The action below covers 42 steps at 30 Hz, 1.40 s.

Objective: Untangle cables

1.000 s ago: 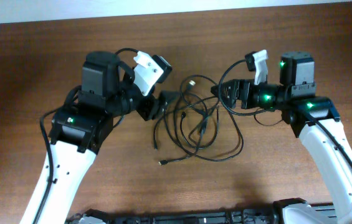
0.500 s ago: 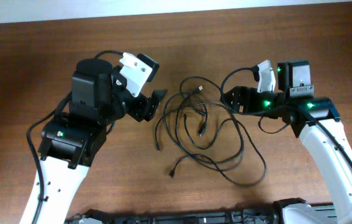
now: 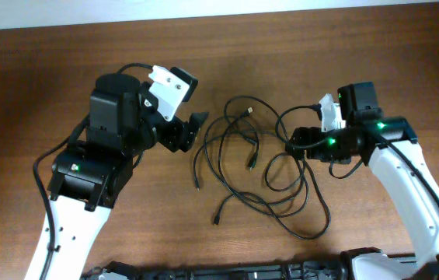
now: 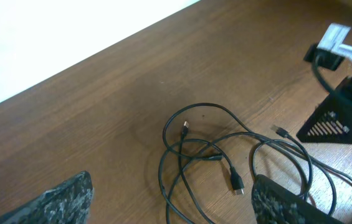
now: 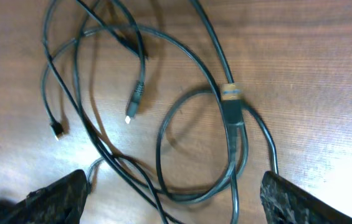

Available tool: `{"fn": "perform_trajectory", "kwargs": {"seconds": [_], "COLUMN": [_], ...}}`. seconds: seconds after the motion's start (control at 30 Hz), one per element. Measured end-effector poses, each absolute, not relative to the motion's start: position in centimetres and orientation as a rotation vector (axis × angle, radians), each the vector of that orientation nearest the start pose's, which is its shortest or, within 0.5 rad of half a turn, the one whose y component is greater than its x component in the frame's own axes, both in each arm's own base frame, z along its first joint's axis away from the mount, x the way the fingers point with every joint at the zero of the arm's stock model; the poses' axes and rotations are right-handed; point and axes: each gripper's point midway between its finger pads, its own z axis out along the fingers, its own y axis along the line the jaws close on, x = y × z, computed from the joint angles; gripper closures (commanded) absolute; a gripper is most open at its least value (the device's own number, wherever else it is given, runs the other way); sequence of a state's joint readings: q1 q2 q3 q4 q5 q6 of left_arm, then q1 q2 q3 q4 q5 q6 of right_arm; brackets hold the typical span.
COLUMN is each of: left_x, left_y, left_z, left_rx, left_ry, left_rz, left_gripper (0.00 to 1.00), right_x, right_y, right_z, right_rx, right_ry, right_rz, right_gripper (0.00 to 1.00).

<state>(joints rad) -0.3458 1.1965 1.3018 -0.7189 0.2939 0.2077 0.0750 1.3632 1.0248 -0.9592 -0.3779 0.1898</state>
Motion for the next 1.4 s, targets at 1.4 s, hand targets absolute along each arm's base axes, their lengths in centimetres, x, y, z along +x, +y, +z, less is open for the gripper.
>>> {"fn": "perform_trajectory", "kwargs": {"seconds": [1.4], "left_x": [30.6], "left_y": [-17.1], "left_z": [29.8], "left_rx": [0.779], "left_ry": [2.095], "left_rz": [-0.46], "left_gripper": [0.06], "right_x": [17.8], "right_y": [9.5], "right_z": [2.9], "right_rx": [0.062], "right_ry": [3.169], "right_rz": [0.782], "right_gripper": [0.23]}}
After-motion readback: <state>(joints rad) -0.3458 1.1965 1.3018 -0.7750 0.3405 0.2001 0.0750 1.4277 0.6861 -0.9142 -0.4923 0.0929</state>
